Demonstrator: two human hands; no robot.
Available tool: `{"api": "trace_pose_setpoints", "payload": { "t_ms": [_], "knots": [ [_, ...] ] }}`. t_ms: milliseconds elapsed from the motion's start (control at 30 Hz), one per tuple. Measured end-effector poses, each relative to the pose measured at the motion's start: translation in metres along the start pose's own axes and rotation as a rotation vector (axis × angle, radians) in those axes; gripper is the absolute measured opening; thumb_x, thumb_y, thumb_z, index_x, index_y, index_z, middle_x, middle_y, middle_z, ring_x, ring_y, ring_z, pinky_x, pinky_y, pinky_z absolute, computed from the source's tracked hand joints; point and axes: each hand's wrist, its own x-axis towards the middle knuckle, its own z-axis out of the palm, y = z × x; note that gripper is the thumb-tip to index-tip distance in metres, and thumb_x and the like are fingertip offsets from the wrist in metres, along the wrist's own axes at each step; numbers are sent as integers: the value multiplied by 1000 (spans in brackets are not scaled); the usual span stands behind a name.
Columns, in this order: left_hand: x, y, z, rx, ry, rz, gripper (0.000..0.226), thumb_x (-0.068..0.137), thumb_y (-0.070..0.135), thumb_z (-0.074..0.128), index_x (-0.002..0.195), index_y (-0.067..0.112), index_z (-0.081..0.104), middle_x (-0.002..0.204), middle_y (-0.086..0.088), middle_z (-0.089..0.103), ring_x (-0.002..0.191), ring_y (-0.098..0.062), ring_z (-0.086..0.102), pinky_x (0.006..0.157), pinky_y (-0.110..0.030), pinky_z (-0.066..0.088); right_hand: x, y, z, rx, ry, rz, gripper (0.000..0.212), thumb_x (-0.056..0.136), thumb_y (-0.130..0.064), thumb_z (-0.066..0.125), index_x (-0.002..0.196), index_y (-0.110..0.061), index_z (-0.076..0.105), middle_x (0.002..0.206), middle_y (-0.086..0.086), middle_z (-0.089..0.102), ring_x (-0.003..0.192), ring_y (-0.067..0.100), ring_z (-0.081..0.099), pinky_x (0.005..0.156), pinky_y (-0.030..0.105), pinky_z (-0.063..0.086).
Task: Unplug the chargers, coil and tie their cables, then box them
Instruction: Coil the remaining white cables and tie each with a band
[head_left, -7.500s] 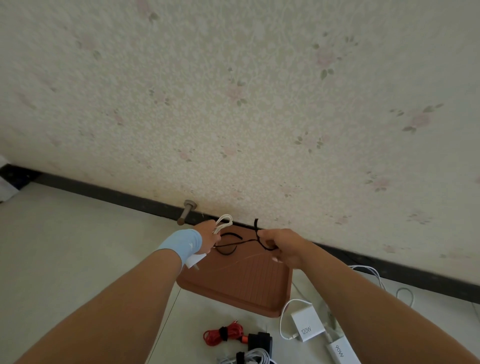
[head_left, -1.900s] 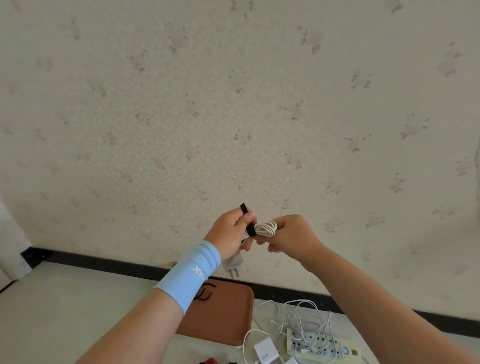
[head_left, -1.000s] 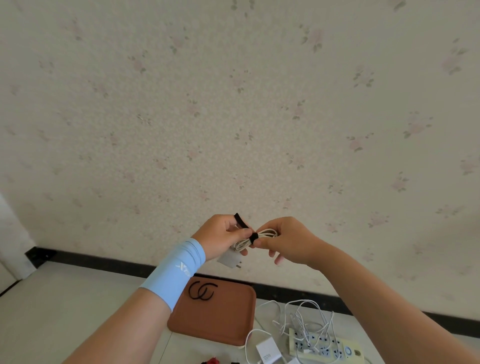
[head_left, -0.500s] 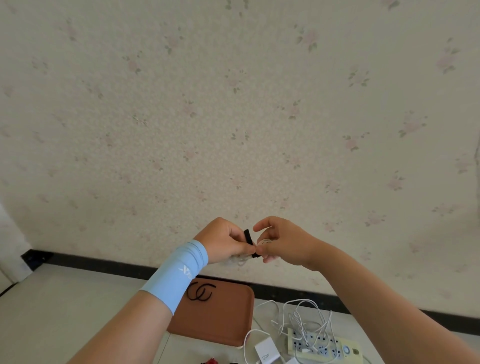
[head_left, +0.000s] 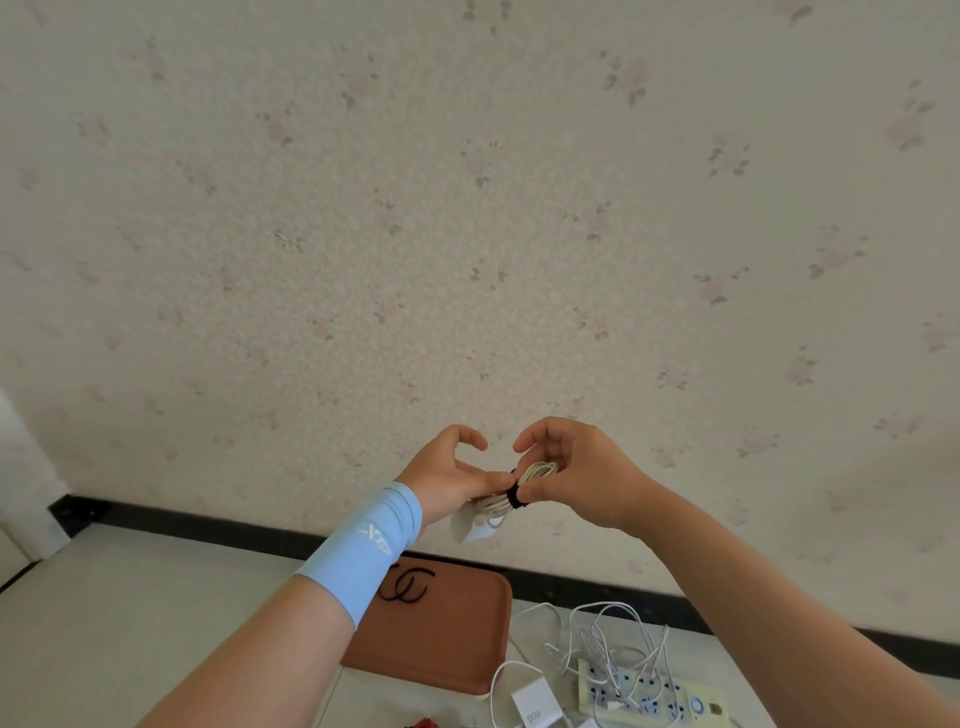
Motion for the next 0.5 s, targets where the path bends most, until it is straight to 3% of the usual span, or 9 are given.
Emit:
{"api": "trace_pose_setpoints", "payload": {
  "t_ms": [133, 300, 400, 500],
  "knots": [
    [-1, 2, 1, 125, -42, 103, 6, 84, 31, 75, 89, 28, 77, 85, 8, 76, 87, -7, 71, 89, -27, 54, -1, 0, 0, 55, 32, -1, 40, 76, 6, 81, 106, -12, 63, 88, 7, 77, 78, 21, 74, 75, 29, 61],
    [-4, 8, -2, 236, -130, 151, 15, 90, 34, 66, 83, 31, 79, 78, 16, 74, 80, 0, 67, 82, -21, 51, 0, -2, 0, 158, 42, 54, 30, 81, 3, 79, 106, -7, 64, 87, 10, 77, 77, 26, 75, 76, 36, 63],
    [-3, 5, -4, 266, -224, 164, 14, 88, 36, 68, 95, 31, 79, 94, 13, 76, 99, -5, 67, 95, -25, 50, 0, -1, -2, 182, 46, 74, 26, 84, 0, 78, 106, -6, 66, 86, 10, 77, 75, 29, 74, 77, 38, 63],
    [-3, 5, -2, 286, -244, 167, 15, 88, 35, 67, 95, 27, 79, 98, 9, 75, 102, -9, 66, 98, -29, 49, 0, -2, -1, 185, 47, 81, 22, 85, -4, 78, 103, -8, 67, 87, 11, 76, 70, 24, 73, 71, 32, 61]
  ]
}}
